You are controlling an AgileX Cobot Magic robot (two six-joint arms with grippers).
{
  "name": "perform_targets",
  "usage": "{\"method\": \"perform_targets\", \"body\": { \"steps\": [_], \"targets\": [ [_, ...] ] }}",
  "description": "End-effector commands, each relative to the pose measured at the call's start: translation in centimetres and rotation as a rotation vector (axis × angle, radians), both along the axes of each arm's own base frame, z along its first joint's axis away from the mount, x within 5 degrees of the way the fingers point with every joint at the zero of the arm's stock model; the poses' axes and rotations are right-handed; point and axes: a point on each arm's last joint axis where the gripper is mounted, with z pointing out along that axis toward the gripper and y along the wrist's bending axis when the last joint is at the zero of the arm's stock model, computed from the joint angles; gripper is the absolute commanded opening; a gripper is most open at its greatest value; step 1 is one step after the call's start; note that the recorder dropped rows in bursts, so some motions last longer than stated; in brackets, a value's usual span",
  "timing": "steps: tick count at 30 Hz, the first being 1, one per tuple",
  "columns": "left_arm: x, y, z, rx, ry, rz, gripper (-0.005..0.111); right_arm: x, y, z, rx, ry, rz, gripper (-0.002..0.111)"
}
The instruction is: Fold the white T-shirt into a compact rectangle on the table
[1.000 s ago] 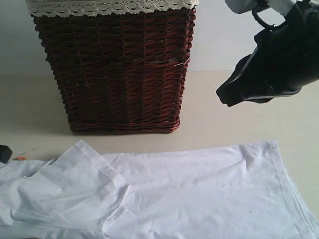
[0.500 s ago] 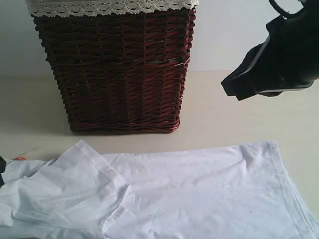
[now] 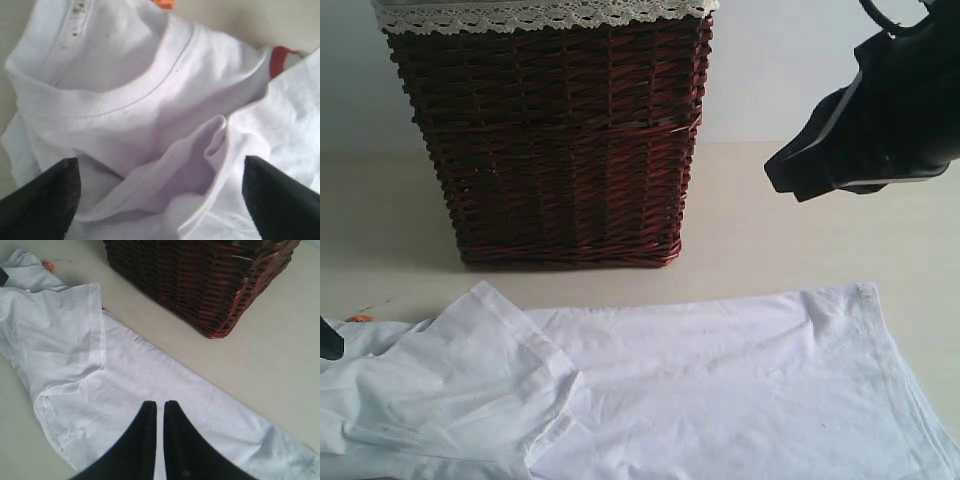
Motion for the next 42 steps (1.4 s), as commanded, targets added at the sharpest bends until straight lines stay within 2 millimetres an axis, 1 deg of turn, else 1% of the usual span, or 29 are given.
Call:
{"method": "perform_targets", "body": {
  "steps": [1,4,6,8,10,12,15,19,23,30,33,37,39,42],
  "targets": [
    [0.2,1.1,-0.7,0.000,0.023,0.029,0.084,-0.3,-0.1,0.3,-0.003,0.006,0.008,0.008],
    [0.5,2.2,-0.7,0.014,0.028,0.057,0.084,-0.3,0.0,0.2,0.000,0.014,0.010,0.008],
    [0.5,2.4,-1.1,0.010,0.037,0.053,0.084,-0.3,0.0,0.2,0.000,0.014,0.010,0.008],
    [0.5,2.4,-1.5,0.006,0.040,0.014,0.084,-0.3,0.0,0.2,0.000,0.014,0.010,0.008],
    [0.7,2.6,-2.0,0.030,0.032,-0.009,0.084,-0.4,-0.1,0.2,-0.006,0.027,0.015,0.008],
    [0.9,3.3,-2.4,0.058,0.043,0.023,0.084,-0.5,-0.1,0.1,-0.011,0.037,0.019,0.008],
    [1.5,3.9,-2.5,0.037,0.060,0.043,0.084,-0.5,-0.1,0.1,-0.009,0.035,0.017,0.008],
    [1.6,3.6,-3.2,-0.006,0.091,0.022,0.084,-0.5,-0.1,0.1,-0.007,0.029,0.015,0.008],
    [1.7,3.0,-4.3,-0.102,0.118,-0.016,0.084,-0.5,-0.1,0.1,-0.007,0.029,0.015,0.008],
    [1.8,2.9,-5.7,-0.136,0.170,-0.026,0.084,-0.5,-0.1,0.1,-0.008,0.031,0.016,0.008],
    [2.1,3.2,-6.1,-0.113,0.152,-0.034,0.084,-0.5,0.0,0.1,-0.005,0.032,0.016,0.008],
    [3.5,4.3,-6.1,-0.004,0.063,0.012,0.084,-0.5,0.0,0.1,-0.003,0.033,0.016,0.008],
    [4.2,4.8,-5.9,0.037,0.019,0.035,0.084,-0.5,0.0,0.1,-0.003,0.033,0.016,0.008],
    [5.1,5.1,-5.4,0.044,-0.021,0.051,0.084,-0.5,0.0,0.1,-0.003,0.033,0.016,0.008]
  ]
}}
